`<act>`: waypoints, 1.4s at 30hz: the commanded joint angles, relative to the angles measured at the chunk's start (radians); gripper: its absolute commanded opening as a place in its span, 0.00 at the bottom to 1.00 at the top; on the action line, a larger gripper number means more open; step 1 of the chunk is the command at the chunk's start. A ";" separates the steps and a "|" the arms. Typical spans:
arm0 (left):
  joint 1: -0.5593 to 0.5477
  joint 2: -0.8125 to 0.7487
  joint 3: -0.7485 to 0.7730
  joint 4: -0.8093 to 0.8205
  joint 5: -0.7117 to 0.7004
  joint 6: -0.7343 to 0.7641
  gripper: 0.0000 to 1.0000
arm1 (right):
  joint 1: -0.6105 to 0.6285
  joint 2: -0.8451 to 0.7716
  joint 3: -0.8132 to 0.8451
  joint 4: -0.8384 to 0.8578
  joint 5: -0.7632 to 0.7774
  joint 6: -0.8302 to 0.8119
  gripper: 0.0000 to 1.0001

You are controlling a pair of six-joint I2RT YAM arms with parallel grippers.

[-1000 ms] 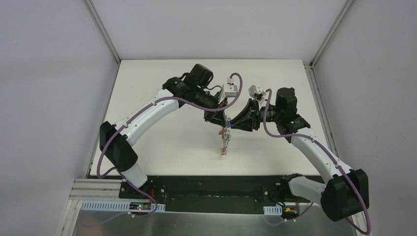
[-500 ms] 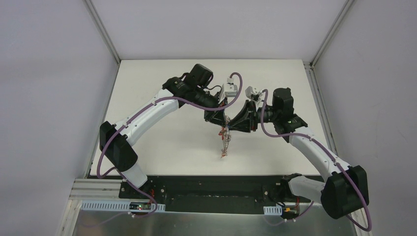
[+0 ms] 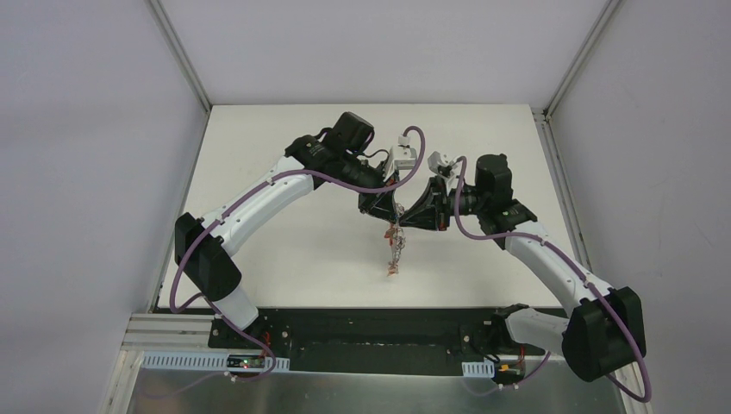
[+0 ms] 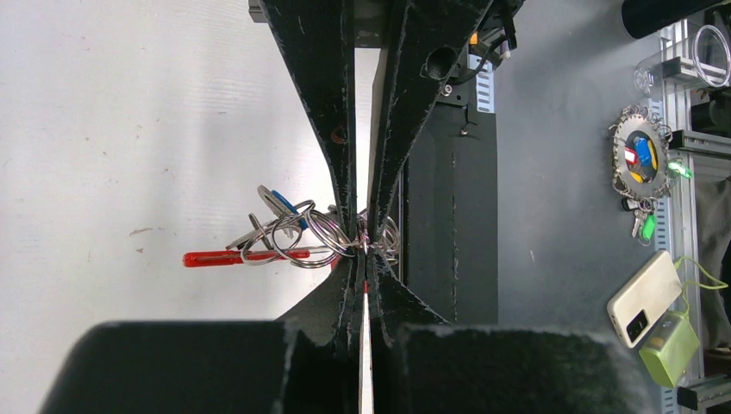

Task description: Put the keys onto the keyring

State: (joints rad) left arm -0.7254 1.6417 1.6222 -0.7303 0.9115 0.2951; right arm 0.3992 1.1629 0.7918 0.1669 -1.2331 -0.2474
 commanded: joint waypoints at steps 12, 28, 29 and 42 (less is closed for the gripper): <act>0.000 0.000 0.044 0.017 0.029 0.013 0.00 | 0.012 0.006 0.044 0.051 0.011 0.026 0.00; 0.081 -0.138 -0.126 0.214 0.162 0.043 0.39 | -0.036 -0.042 -0.017 0.294 -0.085 0.196 0.00; 0.082 -0.141 -0.149 0.239 0.173 0.038 0.39 | -0.038 -0.040 -0.023 0.323 -0.089 0.219 0.00; 0.081 -0.140 -0.272 0.513 0.232 -0.082 0.37 | -0.049 -0.022 -0.066 0.546 -0.087 0.408 0.00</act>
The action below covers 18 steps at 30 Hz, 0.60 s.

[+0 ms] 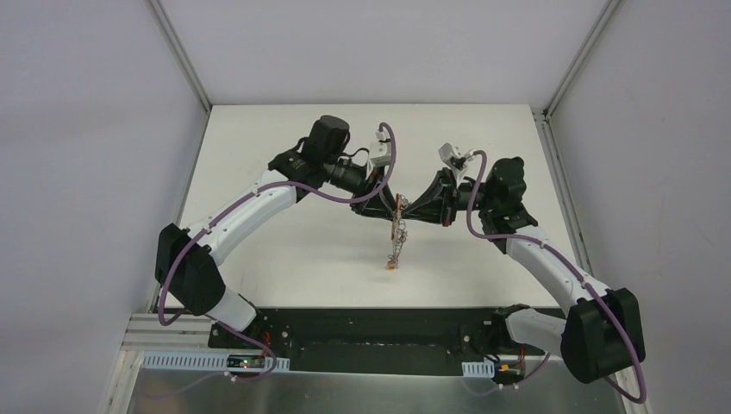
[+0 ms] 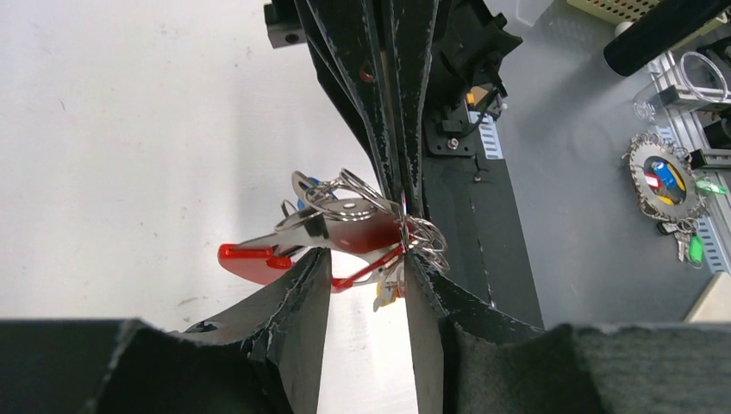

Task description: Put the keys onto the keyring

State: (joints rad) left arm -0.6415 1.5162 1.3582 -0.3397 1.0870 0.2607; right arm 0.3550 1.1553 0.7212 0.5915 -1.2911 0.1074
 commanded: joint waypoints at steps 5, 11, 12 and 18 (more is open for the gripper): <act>-0.004 -0.005 -0.025 0.189 0.072 -0.111 0.34 | -0.007 -0.009 0.003 0.120 -0.020 0.054 0.00; -0.007 -0.013 -0.048 0.189 0.093 -0.103 0.33 | -0.015 -0.007 0.000 0.119 -0.014 0.055 0.00; -0.007 -0.017 -0.047 0.177 0.093 -0.086 0.33 | -0.016 -0.006 0.000 0.119 -0.013 0.055 0.00; -0.007 -0.025 -0.044 0.170 0.099 -0.085 0.32 | -0.022 -0.001 -0.001 0.119 -0.007 0.055 0.00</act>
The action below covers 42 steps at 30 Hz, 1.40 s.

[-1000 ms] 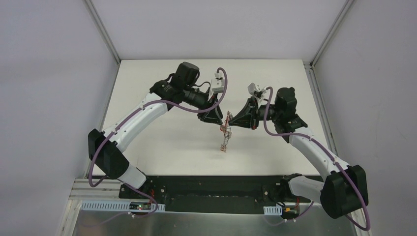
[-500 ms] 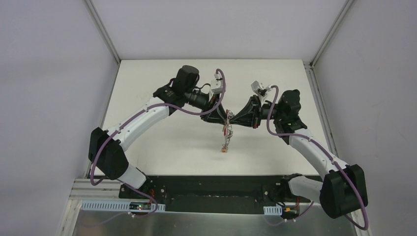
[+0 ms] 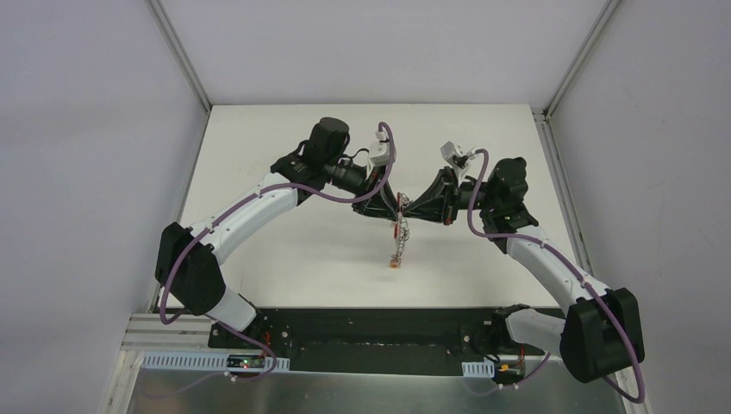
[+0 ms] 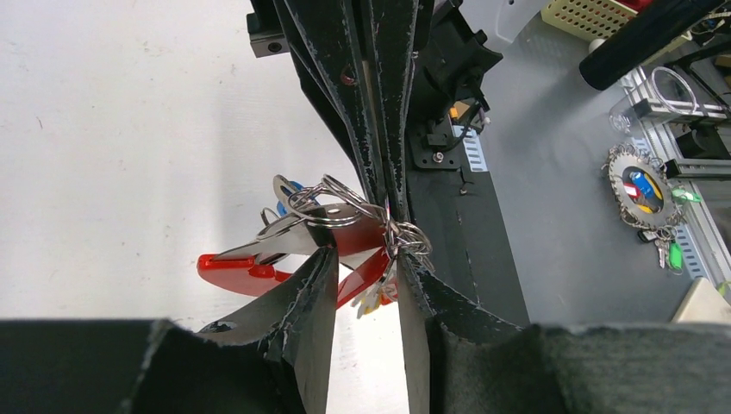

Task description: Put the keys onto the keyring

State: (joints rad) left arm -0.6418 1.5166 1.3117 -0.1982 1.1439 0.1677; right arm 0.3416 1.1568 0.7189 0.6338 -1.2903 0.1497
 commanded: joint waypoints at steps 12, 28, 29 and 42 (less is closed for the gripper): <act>-0.008 -0.019 -0.003 0.093 0.045 -0.069 0.26 | -0.011 0.015 0.004 0.066 -0.004 0.011 0.00; -0.021 -0.001 0.004 0.105 0.031 -0.124 0.00 | -0.011 0.008 0.005 0.004 0.024 -0.047 0.00; -0.022 -0.001 0.007 0.109 0.024 -0.137 0.00 | -0.009 0.006 0.007 -0.013 0.027 -0.064 0.00; -0.039 0.056 0.269 -0.473 -0.220 0.098 0.00 | -0.011 -0.029 0.046 -0.258 0.055 -0.302 0.13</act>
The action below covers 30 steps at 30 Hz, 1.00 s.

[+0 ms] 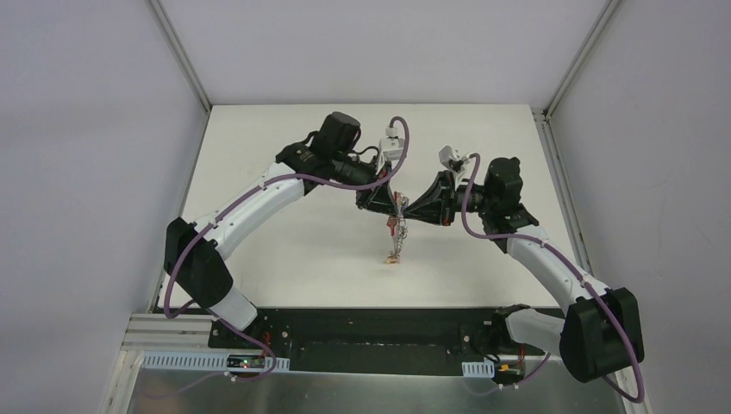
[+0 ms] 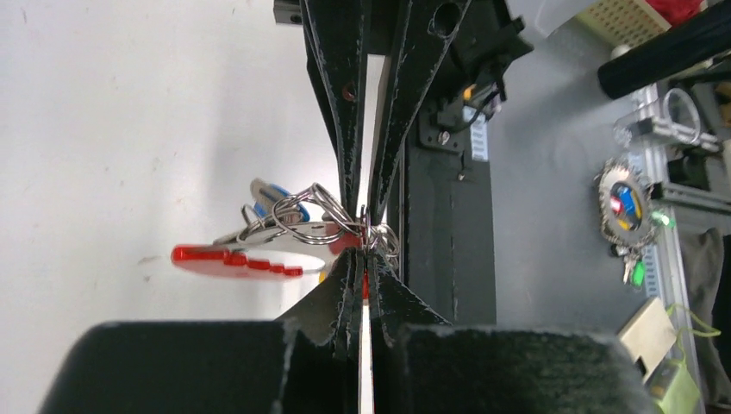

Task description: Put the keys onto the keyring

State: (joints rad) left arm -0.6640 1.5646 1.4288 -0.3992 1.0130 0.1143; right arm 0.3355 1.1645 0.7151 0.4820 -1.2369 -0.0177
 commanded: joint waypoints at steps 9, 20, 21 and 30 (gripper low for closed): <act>-0.067 0.093 0.347 -0.585 -0.296 0.252 0.00 | -0.004 -0.067 0.078 -0.206 -0.028 -0.216 0.24; -0.151 0.199 0.569 -0.801 -0.457 0.232 0.00 | 0.016 -0.076 0.086 -0.209 -0.051 -0.209 0.27; -0.153 0.212 0.591 -0.817 -0.464 0.220 0.00 | 0.017 -0.078 0.085 -0.210 -0.050 -0.210 0.28; -0.158 0.264 0.654 -0.857 -0.473 0.109 0.00 | 0.019 -0.077 0.078 -0.181 -0.027 -0.179 0.33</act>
State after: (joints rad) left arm -0.8173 1.8214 2.0373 -1.2144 0.5465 0.2874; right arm 0.3485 1.1061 0.7593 0.2546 -1.2469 -0.2035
